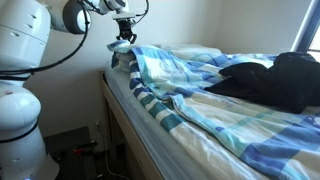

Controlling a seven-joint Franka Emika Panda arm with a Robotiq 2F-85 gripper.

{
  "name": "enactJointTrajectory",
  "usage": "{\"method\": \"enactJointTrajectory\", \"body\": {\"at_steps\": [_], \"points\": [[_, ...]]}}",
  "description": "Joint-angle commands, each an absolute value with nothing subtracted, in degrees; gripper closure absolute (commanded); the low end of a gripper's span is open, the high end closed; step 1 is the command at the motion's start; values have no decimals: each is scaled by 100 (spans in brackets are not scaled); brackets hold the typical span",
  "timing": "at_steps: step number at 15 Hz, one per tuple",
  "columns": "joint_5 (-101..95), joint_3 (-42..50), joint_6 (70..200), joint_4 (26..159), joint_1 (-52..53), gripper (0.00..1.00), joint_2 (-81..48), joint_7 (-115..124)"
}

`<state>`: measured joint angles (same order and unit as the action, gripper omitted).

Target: Place the stuffed duck under the the duvet cover

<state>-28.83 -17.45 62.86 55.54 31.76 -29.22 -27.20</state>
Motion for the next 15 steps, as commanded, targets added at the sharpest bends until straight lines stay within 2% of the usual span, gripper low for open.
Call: {"method": "enactJointTrajectory", "body": {"at_steps": [1, 3, 10, 11, 15], "points": [[-2709, -1815, 6464, 5942, 3157, 64, -2842, -2501], [-2608, -1851, 6499, 5941, 3138, 56, -2845, -2540], [-2241, -2066, 6891, 5622, 3232, 4, -2687, -2663], [-2303, -2101, 6925, 5570, 3254, 1, -2651, -2711], [-2405, -2074, 7392, 5474, 3231, 0, -2415, -2530]]}}
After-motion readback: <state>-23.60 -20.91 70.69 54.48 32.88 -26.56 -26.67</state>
